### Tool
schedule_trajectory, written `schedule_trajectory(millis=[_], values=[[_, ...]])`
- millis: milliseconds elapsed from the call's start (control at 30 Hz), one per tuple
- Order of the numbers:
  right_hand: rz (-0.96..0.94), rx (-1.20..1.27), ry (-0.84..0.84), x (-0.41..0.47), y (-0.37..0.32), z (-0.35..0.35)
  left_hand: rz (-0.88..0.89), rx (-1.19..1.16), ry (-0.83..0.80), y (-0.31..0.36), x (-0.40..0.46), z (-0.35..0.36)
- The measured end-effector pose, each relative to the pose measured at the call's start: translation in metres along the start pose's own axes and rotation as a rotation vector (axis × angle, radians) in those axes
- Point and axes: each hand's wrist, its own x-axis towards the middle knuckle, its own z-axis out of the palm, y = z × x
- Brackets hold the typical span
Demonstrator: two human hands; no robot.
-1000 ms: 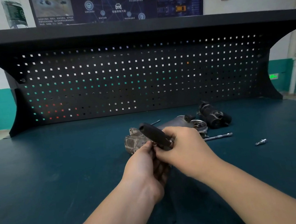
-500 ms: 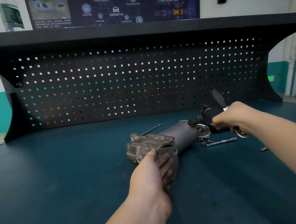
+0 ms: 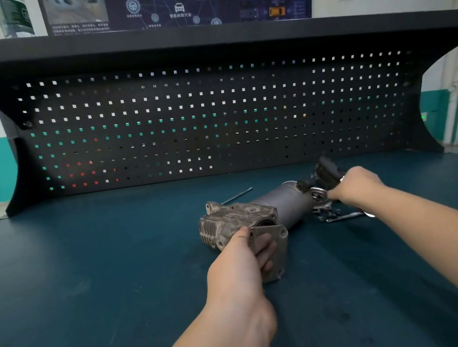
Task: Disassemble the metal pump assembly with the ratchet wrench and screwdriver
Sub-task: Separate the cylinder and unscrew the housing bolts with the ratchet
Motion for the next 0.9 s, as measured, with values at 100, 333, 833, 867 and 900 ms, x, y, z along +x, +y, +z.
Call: schedule_trajectory(millis=[100,333,833,867,900], values=[[-0.176,0.297,-0.057,-0.028,-0.008,-0.01,-0.017,0.013,-0.017,-0.001,0.003,-0.002],[-0.645,0.168,-0.342,-0.091,-0.022,-0.008,-0.098,0.015,-0.054,0.002,-0.001,-0.003],[-0.875,0.221,-0.562,-0.082,-0.009,-0.008,0.406,0.163,0.18,0.024,0.007,-0.011],[-0.856,0.264,-0.596,-0.08,-0.007,-0.012,0.533,0.175,0.23,0.028,0.009,-0.013],[-0.822,0.326,-0.612,-0.077,-0.005,-0.017,0.642,0.224,0.269,0.03,0.012,-0.017]])
